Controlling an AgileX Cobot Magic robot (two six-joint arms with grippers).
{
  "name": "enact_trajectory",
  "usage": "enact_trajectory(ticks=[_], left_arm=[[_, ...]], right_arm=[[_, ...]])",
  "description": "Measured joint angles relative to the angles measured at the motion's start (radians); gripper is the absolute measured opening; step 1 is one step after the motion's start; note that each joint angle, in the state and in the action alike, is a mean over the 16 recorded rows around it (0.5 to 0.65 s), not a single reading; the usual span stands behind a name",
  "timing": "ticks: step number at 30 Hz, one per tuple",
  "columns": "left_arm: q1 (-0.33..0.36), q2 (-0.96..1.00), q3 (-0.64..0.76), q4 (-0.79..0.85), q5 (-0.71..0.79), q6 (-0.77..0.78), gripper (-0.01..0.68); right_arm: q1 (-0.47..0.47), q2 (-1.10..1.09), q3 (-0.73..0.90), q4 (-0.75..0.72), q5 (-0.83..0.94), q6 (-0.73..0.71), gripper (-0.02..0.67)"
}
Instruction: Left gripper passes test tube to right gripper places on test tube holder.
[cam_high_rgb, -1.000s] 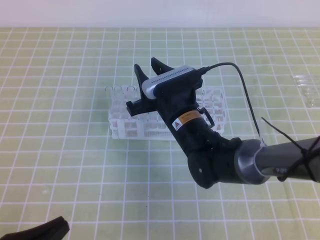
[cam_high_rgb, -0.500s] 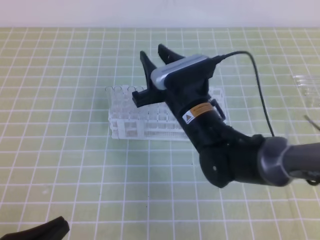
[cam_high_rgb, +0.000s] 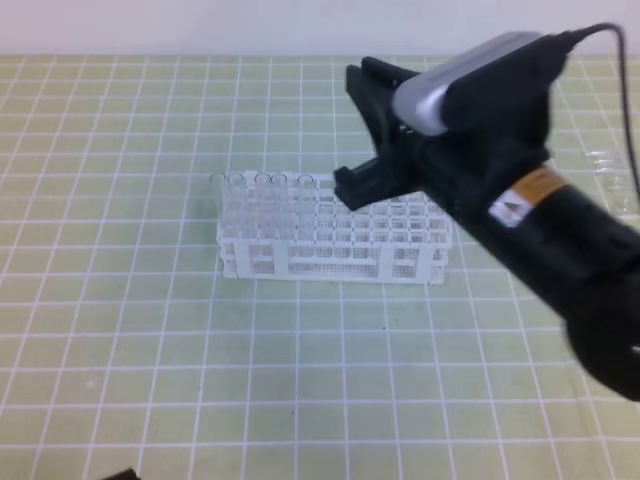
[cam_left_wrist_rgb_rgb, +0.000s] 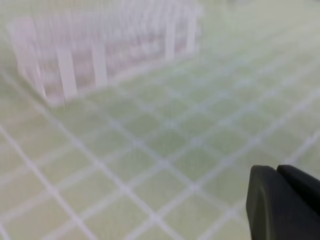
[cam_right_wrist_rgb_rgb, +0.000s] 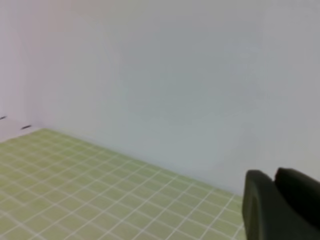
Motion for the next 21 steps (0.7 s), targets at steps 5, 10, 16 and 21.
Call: enact_trajectory(ticks=[5, 10, 16, 21], left_arm=[[0.000, 0.000, 0.000, 0.018, 0.066, 0.013, -0.001], [0.000, 0.000, 0.001, 0.020, 0.093, 0.013, -0.001], [0.000, 0.000, 0.000, 0.021, 0.095, 0.013, -0.001], [0.000, 0.001, 0.004, 0.021, 0.094, 0.013, -0.001]], right_arm=[[0.000, -0.182, 0.052, 0.005, 0.185, -0.015, 0.022], [0.000, -0.342, 0.106, 0.020, 0.337, -0.025, -0.009], [0.000, -0.487, 0.160, 0.043, 0.472, -0.026, -0.013], [0.000, -0.568, 0.208, 0.056, 0.530, -0.026, -0.013]])
